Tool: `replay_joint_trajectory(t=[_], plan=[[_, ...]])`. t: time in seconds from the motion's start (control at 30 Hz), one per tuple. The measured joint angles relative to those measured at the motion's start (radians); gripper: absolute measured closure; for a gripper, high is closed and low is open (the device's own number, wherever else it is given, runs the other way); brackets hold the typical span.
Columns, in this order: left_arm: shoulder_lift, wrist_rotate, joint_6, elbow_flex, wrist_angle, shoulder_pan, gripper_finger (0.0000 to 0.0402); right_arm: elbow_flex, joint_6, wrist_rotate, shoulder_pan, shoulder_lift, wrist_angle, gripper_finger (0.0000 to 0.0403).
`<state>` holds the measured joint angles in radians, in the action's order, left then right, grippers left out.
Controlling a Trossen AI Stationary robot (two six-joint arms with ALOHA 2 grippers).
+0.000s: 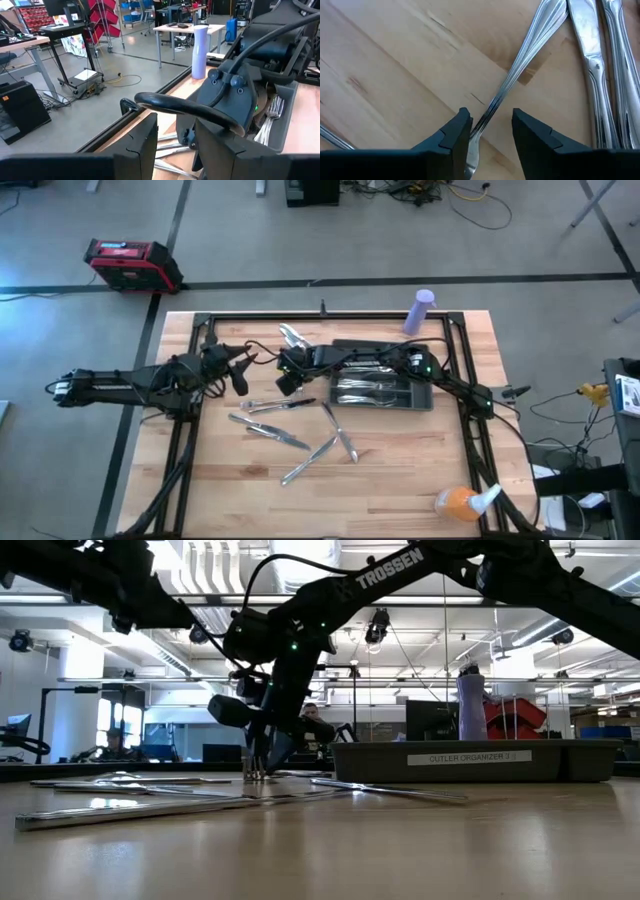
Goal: Sort silverware
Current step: Put the silver fork into the gray silverware tray
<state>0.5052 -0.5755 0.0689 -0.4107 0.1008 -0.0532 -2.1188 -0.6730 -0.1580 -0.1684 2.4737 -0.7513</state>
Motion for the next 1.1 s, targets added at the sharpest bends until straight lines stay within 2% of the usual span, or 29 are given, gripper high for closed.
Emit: replay_joint_trajectory(t=[0.13, 0.23, 0.57, 0.83, 1.1], plan=[[-0.003, 0.0, 0.0, 0.0, 0.005, 0.0, 0.0285, 0.001, 0.003, -0.002, -0.003, 0.009, 0.004, 0.0268], [-0.005, 0.001, 0.002, 0.0, 0.037, 0.0, 0.0285, 0.001, 0.003, -0.003, -0.008, 0.022, 0.012, 0.0283], [-0.008, 0.054, 0.125, 0.0, 0.214, 0.0, 0.0285, 0.002, 0.09, -0.003, -0.028, 0.034, -0.003, 0.0394], [0.006, 0.064, 0.18, 0.002, 0.27, 0.0, 0.0285, 0.0, 0.203, 0.008, -0.034, 0.01, -0.016, 0.04], [0.003, 0.064, 0.186, 0.002, 0.275, 0.0, 0.0285, 0.001, 0.39, 0.009, -0.032, -0.044, -0.013, 0.0402]])
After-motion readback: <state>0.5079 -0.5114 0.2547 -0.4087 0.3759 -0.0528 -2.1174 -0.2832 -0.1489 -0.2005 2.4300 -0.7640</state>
